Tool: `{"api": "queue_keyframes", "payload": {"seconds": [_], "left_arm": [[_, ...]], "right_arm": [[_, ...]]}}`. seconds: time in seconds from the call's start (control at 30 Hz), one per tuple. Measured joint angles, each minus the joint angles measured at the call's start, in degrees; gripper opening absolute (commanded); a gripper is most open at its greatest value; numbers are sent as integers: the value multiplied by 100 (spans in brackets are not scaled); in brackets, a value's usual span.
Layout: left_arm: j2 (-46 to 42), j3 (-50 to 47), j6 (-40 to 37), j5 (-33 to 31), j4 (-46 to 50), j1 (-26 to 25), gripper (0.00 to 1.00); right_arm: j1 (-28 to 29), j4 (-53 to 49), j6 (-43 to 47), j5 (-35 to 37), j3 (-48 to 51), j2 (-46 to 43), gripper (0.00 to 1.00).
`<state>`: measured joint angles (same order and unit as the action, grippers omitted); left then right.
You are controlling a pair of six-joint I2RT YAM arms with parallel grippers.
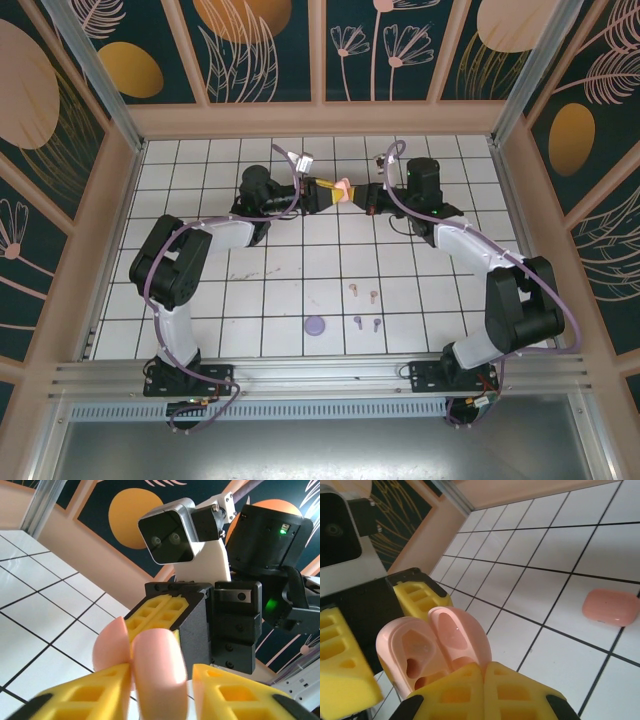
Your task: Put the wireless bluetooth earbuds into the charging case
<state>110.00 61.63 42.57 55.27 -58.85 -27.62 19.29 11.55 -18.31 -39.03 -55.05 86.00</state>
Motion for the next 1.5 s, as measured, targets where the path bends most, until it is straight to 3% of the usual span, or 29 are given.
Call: {"api": "queue_keyframes", "payload": {"seconds": [0.4,0.67,1.0,1.23,1.5], "left_arm": [[-229,-2,-658,-496,804,20,81],[-914,-11,-1384,-682,1703,330,92],[-1244,216,-2616,-1021,3377,675,94],[-1169,1434,-3807,-1198,5086,706,93],[-444,2695,-4754,-754,6688,706,87]], "right_arm": [[0,-332,2,573,-129,-2,0],[0,-544,20,824,-531,-2,0],[-13,-881,264,994,-966,92,0],[-57,-1622,997,1180,-1493,293,0],[-87,-2396,2024,1362,-1784,376,0]]}}
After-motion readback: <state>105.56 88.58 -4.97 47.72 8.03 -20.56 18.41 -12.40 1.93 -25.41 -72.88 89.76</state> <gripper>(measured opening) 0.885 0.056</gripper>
